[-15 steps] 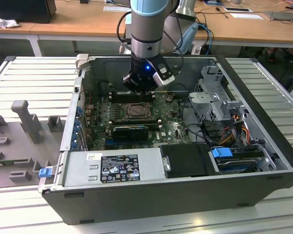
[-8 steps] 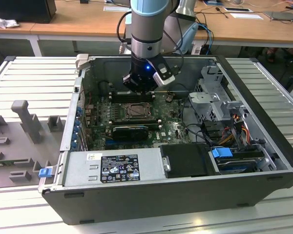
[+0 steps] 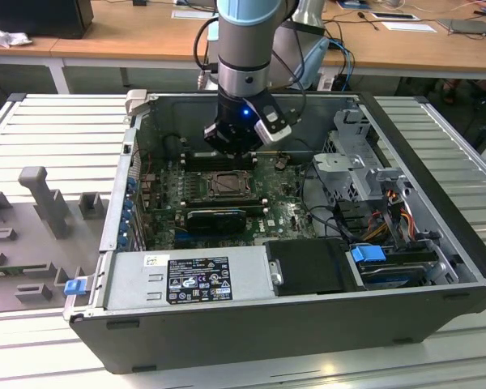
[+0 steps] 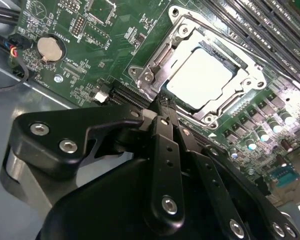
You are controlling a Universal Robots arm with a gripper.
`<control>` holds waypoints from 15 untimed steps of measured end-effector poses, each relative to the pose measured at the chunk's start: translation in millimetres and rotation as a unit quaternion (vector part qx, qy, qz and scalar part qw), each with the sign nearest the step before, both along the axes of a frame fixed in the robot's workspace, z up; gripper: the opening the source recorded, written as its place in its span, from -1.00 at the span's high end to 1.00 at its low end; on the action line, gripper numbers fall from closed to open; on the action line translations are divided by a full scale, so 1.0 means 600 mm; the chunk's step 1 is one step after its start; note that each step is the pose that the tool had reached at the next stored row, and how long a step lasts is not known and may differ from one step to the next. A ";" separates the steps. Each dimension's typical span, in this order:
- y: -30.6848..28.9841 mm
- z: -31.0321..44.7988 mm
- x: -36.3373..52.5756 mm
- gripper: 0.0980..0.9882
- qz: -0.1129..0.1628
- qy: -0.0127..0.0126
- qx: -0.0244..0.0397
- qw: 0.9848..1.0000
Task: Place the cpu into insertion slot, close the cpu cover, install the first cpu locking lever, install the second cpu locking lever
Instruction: 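Install the second cpu locking lever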
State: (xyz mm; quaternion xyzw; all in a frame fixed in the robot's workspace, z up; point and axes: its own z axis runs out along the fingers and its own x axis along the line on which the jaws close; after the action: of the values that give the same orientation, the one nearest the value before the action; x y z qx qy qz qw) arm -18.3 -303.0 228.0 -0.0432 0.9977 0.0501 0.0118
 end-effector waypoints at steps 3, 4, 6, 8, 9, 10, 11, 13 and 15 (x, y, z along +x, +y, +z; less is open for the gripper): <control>-0.0003 0.014 0.000 0.98 0.000 0.000 0.000 1.000; -0.0007 0.020 0.000 0.98 0.000 0.000 0.000 1.000; -0.0011 0.028 0.000 0.98 0.000 0.000 0.000 1.000; -0.0043 0.030 0.000 0.98 0.000 0.000 0.000 1.000; -0.0066 0.030 0.000 0.98 0.000 0.000 0.000 1.000; -0.0083 0.030 0.000 0.98 0.000 0.000 0.000 1.000; -0.0115 0.029 0.000 0.98 0.000 0.000 0.000 1.000; -0.0168 0.029 0.000 0.98 0.000 0.000 0.000 1.000; -0.0207 0.029 0.000 0.98 0.000 0.000 0.000 1.000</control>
State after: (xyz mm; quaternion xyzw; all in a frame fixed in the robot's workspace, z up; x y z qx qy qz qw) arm -18.5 -315.4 245.2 -0.0431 0.9977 0.0502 0.0118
